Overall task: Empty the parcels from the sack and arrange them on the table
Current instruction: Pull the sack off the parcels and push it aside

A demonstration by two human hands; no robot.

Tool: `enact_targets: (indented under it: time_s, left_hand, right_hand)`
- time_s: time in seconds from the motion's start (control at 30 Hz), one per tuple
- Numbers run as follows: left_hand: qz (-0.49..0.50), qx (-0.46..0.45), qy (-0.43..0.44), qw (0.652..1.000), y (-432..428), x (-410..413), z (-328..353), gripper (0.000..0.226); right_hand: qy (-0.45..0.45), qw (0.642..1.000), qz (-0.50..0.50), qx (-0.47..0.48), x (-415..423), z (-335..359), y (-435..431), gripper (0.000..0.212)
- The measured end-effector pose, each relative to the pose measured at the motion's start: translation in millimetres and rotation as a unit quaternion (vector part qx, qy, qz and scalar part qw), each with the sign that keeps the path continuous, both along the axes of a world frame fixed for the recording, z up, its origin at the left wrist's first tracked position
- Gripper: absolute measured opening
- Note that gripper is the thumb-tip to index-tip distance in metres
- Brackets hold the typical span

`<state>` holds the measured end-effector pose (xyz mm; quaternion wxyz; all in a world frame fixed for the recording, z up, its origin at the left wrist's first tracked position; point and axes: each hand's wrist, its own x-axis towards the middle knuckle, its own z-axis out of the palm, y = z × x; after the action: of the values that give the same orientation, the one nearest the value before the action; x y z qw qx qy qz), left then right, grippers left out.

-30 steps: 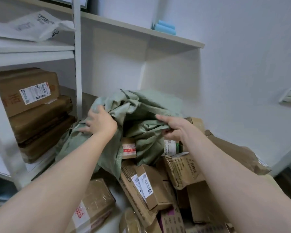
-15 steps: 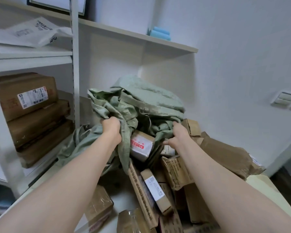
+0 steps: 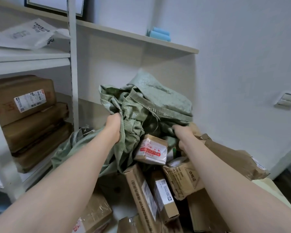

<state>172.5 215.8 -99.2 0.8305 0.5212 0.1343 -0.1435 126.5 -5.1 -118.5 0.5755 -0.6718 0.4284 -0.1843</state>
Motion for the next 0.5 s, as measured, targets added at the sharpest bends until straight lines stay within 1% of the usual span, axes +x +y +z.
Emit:
enact_targets:
  time_s: [0.03, 0.07, 0.1, 0.17, 0.23, 0.27, 0.3, 0.33, 0.37, 0.4, 0.43, 0.47, 0.5]
  left_hand:
    - [-0.003, 0.005, -0.002, 1.0, -2, 2, -1, 0.03]
    - [-0.001, 0.004, -0.004, 1.0, -4, 3, 0, 0.031]
    - [-0.005, 0.004, -0.011, 1.0, -6, 4, 2, 0.03]
    - [0.0, -0.014, -0.025, 1.0, -10, 5, 9, 0.029]
    - [0.004, -0.021, -0.024, 0.999, -14, 5, 16, 0.029]
    - [-0.004, -0.022, -0.03, 0.999, -15, 0, 21, 0.028]
    - [-0.003, -0.033, -0.033, 0.999, -17, 3, 22, 0.028]
    - [-0.012, -0.029, -0.04, 0.999, -18, 4, 25, 0.03]
    - [-0.006, -0.028, -0.041, 0.999, -20, 9, 27, 0.034]
    - [-0.008, -0.02, -0.049, 0.999, -21, 10, 28, 0.036]
    - [-0.007, -0.028, -0.051, 0.998, -22, 12, 29, 0.034]
    - [-0.012, -0.033, -0.048, 0.998, -22, 8, 35, 0.031]
    - [-0.006, -0.039, -0.045, 0.998, -23, 8, 36, 0.03]
  right_hand:
    - [0.08, 0.992, -0.002, -0.094, -11, 11, 14, 0.091]
    - [0.131, 0.972, -0.002, -0.196, -17, 17, 23, 0.086]
    - [0.141, 0.95, 0.015, -0.28, -22, 20, 28, 0.077]
    - [0.09, 0.913, 0.043, -0.395, -31, 23, 43, 0.053]
    - [0.03, 0.859, 0.053, -0.508, -34, 19, 49, 0.029]
    - [0.012, 0.839, 0.079, -0.539, -35, 21, 52, 0.028]
    - [0.005, 0.837, 0.131, -0.531, -35, 24, 55, 0.037]
    - [0.025, 0.846, 0.205, -0.492, -36, 28, 59, 0.05]
    - [0.074, 0.855, 0.283, -0.43, -37, 32, 64, 0.062]
    - [0.124, 0.861, 0.339, -0.359, -38, 33, 66, 0.072]
    - [0.162, 0.865, 0.374, -0.292, -38, 32, 66, 0.078]
    - [0.186, 0.87, 0.39, -0.239, -39, 29, 64, 0.08]
    - [0.193, 0.874, 0.395, -0.206, -41, 26, 61, 0.077]
